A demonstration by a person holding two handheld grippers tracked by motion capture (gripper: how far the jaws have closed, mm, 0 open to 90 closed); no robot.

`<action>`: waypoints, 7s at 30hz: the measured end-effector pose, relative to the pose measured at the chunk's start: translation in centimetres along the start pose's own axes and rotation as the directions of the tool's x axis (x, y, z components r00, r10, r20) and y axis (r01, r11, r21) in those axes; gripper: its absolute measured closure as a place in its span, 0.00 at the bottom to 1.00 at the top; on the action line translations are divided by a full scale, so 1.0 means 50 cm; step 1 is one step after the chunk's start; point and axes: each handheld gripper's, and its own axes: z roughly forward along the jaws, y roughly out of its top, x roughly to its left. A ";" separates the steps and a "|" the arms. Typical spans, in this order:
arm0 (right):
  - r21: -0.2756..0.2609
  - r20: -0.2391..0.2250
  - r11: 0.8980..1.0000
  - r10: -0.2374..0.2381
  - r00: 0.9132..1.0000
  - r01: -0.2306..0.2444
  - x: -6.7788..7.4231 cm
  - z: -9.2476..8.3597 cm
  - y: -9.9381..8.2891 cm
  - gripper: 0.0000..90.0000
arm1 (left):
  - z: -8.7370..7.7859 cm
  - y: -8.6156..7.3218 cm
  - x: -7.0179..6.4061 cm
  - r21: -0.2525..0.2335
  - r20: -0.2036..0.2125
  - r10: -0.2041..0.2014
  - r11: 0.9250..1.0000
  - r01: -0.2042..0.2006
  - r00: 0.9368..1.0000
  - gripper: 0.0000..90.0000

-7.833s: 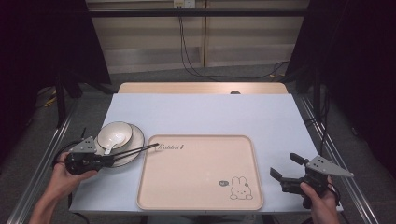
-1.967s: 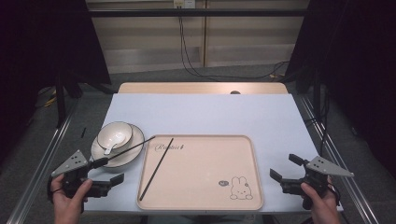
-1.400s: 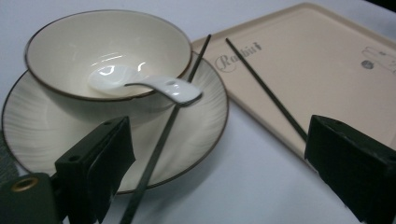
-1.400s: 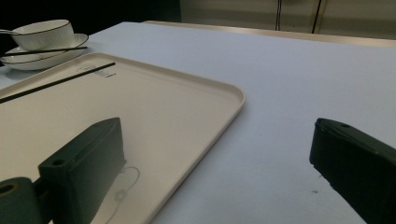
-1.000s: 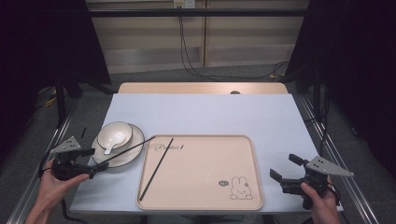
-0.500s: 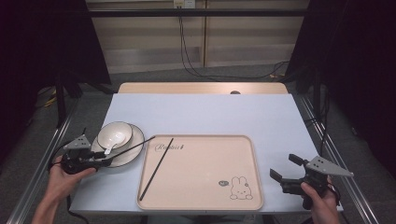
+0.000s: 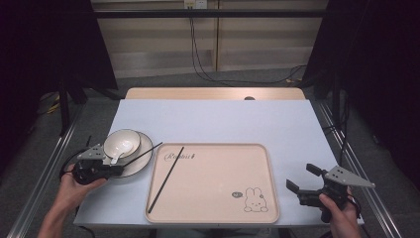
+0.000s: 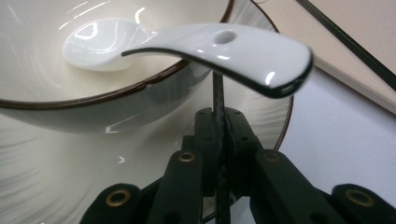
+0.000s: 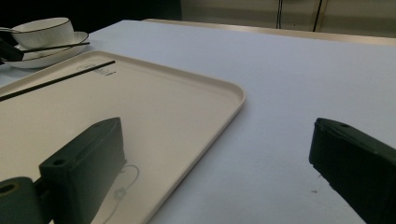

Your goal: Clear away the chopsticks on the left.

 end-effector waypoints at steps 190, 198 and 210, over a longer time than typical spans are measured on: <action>-0.036 -0.016 0.997 -0.065 0.998 0.064 0.010 0.002 -0.002 0.03 | -0.016 0.046 -0.283 -0.426 0.036 -0.122 0.896 0.126 0.992 0.03; -0.046 -0.008 0.998 -0.050 0.999 0.049 0.010 -0.002 -0.001 0.03 | -0.052 -0.008 -0.244 -0.468 -0.026 -0.201 0.868 0.166 0.979 0.02; -0.051 -0.006 0.997 -0.052 0.999 0.051 0.008 0.000 -0.001 0.03 | -0.076 -0.068 -0.205 -0.560 -0.044 -0.365 0.780 0.280 0.930 0.02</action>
